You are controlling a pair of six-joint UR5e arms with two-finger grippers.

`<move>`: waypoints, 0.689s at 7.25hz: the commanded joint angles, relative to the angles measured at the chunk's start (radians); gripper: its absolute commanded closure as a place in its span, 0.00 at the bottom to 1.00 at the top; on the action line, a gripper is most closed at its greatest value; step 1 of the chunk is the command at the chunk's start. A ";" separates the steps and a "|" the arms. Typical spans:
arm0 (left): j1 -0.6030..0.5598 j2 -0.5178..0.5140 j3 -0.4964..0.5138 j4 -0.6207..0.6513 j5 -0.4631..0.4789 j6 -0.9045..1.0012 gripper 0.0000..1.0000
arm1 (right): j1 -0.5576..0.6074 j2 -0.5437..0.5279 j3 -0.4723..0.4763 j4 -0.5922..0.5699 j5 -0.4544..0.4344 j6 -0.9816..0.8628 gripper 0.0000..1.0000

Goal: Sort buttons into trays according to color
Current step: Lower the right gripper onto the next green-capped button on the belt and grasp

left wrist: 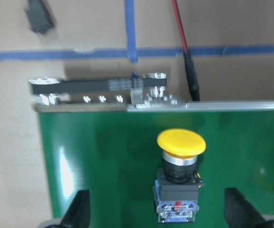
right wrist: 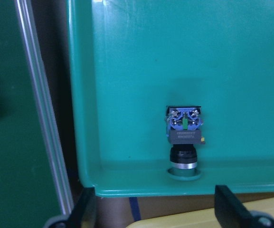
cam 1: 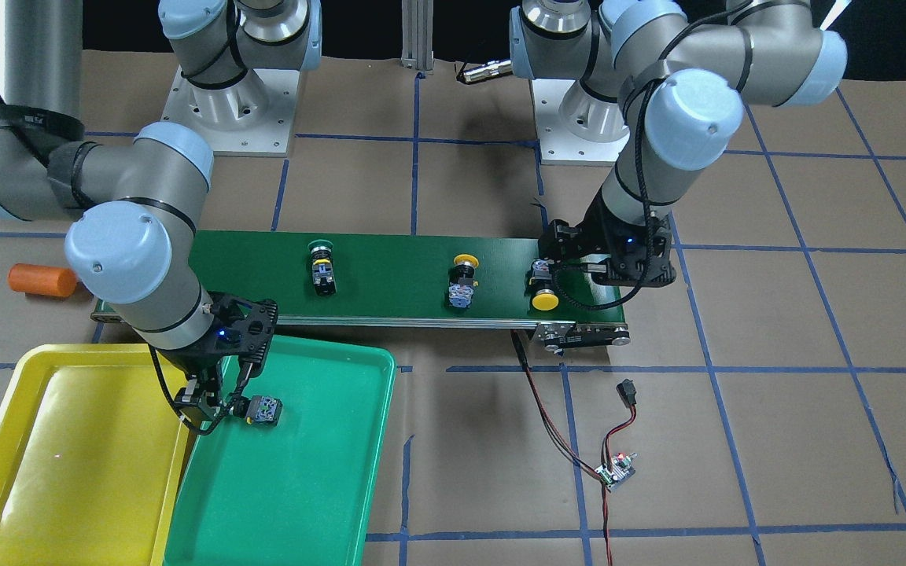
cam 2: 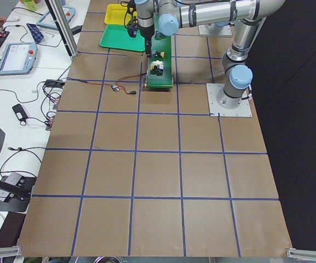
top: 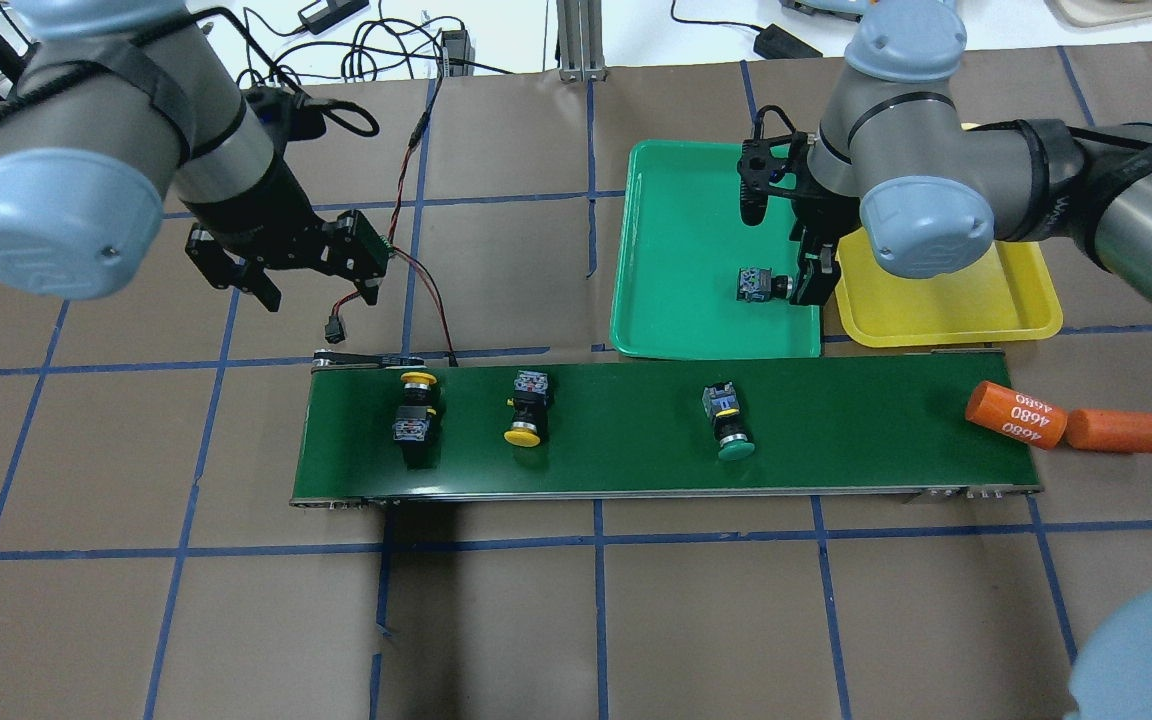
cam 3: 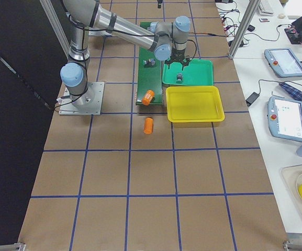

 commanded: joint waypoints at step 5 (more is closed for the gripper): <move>0.002 0.067 0.210 -0.224 0.047 0.011 0.00 | 0.039 -0.158 0.228 -0.002 0.070 0.620 0.02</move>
